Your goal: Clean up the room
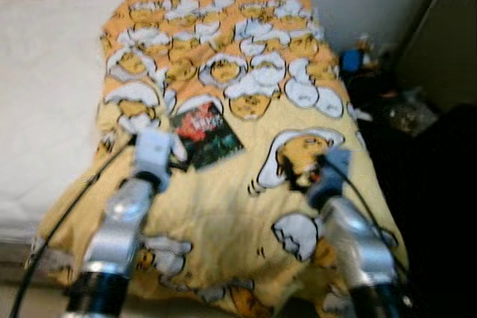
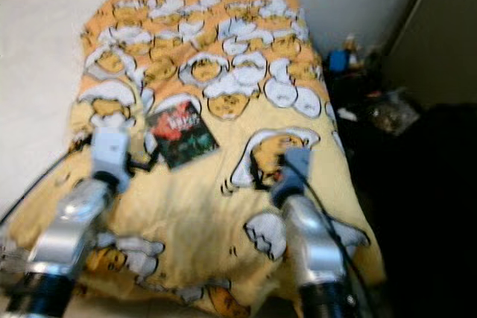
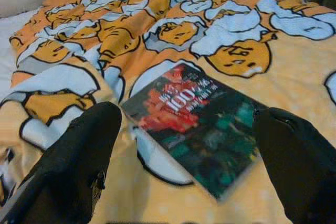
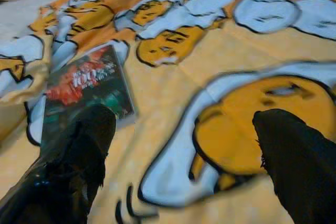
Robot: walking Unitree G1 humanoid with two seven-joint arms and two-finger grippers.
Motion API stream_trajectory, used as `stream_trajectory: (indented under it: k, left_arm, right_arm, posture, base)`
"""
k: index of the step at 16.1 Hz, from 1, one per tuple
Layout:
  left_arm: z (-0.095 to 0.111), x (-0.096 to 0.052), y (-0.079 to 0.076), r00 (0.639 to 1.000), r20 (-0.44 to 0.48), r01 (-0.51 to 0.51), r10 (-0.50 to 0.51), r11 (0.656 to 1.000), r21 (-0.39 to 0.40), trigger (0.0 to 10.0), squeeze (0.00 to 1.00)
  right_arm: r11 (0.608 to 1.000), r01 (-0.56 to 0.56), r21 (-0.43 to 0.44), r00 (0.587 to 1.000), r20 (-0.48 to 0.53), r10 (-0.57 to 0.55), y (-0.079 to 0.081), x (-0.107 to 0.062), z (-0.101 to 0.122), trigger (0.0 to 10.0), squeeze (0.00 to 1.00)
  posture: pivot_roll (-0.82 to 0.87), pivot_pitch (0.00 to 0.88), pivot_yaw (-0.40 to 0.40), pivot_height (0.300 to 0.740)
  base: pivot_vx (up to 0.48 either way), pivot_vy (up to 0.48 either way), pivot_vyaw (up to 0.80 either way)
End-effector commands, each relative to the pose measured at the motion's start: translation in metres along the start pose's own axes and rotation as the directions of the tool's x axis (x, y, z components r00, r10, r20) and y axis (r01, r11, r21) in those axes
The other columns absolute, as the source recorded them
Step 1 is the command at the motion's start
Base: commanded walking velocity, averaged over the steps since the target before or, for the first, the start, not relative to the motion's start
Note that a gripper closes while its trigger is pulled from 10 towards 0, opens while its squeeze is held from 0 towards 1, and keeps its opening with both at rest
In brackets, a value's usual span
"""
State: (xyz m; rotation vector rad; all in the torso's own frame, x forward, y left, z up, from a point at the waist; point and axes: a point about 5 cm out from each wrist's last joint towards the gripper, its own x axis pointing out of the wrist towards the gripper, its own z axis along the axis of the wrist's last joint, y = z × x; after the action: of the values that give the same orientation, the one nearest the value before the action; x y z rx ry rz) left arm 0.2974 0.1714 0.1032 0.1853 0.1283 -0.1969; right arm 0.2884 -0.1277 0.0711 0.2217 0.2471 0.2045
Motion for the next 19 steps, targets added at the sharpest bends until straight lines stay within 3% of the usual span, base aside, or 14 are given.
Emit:
stream_trajectory:
  k: [1,3,5,14,15,16,19]
  left_arm:
    - [0.003,0.002,-0.006,1.000,0.007,0.019,-0.019,1.000,0.001,10.0,0.70]
    - [0.002,0.001,-0.006,1.000,0.007,0.019,-0.019,1.000,0.002,10.0,0.70]
    - [0.003,0.001,-0.005,1.000,0.014,0.016,-0.016,1.000,0.001,10.0,0.69]
    - [0.000,0.004,-0.008,0.998,-0.026,0.060,-0.060,0.998,0.016,10.0,0.70]
    - [-0.002,0.007,-0.009,0.994,-0.048,0.095,-0.097,0.994,-0.051,10.0,1.00]
    - [0.000,0.011,-0.010,0.989,-0.043,0.134,-0.141,0.982,-0.131,10.0,1.00]
    - [0.005,0.025,0.002,0.994,-0.067,0.084,-0.092,0.991,-0.107,10.0,1.00]
  right_arm:
    - [0.998,0.006,-0.067,1.000,-0.007,-0.006,-0.009,-0.003,0.001,10.0,0.00]
    - [0.998,0.007,-0.068,1.000,-0.010,-0.008,-0.008,-0.002,0.000,10.0,0.00]
    - [0.999,0.034,0.003,0.999,-0.003,-0.034,-0.012,-0.002,0.000,10.0,0.00]
    - [0.999,0.051,-0.009,0.999,-0.007,-0.051,-0.016,-0.001,0.000,10.0,0.00]
    - [0.999,0.050,-0.009,0.999,-0.006,-0.050,-0.016,0.000,0.001,10.0,0.00]
    - [0.999,0.045,-0.020,0.999,-0.009,-0.045,-0.016,0.001,0.003,10.0,0.00]
    - [0.998,0.039,-0.058,0.999,-0.013,-0.040,-0.016,0.002,0.007,10.0,0.00]
  posture:
    - [0.08,0.000,0.000,0.740]
    - [0.08,0.000,0.000,0.740]
    - [0.08,0.000,0.001,0.740]
    - [0.08,0.000,0.006,0.740]
    - [0.08,0.000,0.005,0.740]
    - [0.07,0.000,0.004,0.740]
    - [0.06,0.000,0.012,0.740]
  base:
    - [0.319,0.000,0.00]
    - [0.317,0.000,0.40]
    - [0.144,0.000,0.00]
    - [0.000,0.000,0.00]
    - [0.000,0.000,0.00]
    - [0.000,0.000,0.00]
    - [0.000,0.000,0.00]
